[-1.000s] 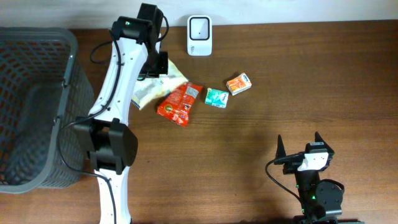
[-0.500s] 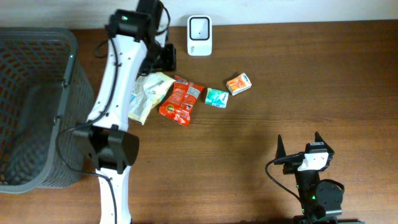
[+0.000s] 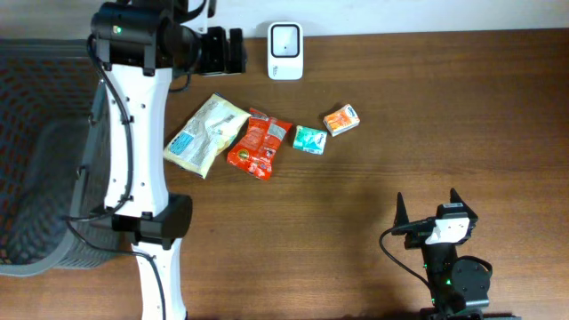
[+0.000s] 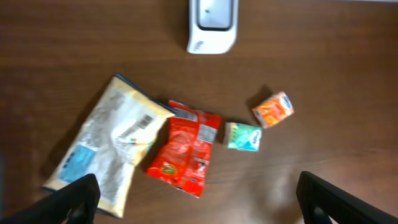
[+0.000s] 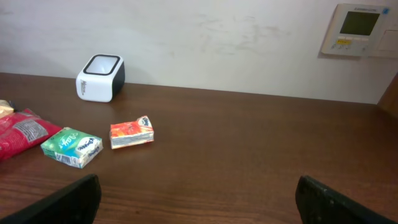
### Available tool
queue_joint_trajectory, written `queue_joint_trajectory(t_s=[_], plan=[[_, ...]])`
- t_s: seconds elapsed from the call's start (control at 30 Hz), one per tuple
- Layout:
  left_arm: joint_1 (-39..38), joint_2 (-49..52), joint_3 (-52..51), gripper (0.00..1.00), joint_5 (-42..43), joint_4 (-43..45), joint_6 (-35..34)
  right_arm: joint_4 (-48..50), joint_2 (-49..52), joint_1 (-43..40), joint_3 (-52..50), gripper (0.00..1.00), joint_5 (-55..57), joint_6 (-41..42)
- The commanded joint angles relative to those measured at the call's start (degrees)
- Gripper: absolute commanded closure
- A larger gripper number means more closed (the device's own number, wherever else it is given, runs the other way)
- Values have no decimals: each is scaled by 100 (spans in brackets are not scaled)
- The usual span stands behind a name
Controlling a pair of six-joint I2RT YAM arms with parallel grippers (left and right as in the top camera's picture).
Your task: Scan the item barcode
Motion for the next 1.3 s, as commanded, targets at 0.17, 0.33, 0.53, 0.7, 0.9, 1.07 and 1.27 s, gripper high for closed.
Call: queue_joint_trajectory(t_s=[0.17,0.33,0.53,0.7,0.9,1.07,1.27], plan=[[-935,109,-837,1,-599,17,529,-26,-37,31,-42,2,35,-15],[-1043,533,-1471,4,-348,221,428,-26,-37,31,-42,2,35,-15],[-1266,793,-2186,1,-184,603,428,-26,-37,31,-42,2,35,-15],[-1268,796,-2166,1,-179,723,428,-26,-37,31,-42,2,35,-15],[-1344,938,-2166,1,-184,964,428,-26,-37,31,-42,1,35,-15],[-1327,1051,-2170,1,-656,940,431,-26,-37,31,-42,2,35,-15],[-1303,1049,-2170,1,-647,791,431,-26,-37,31,-42,2,35,-15]])
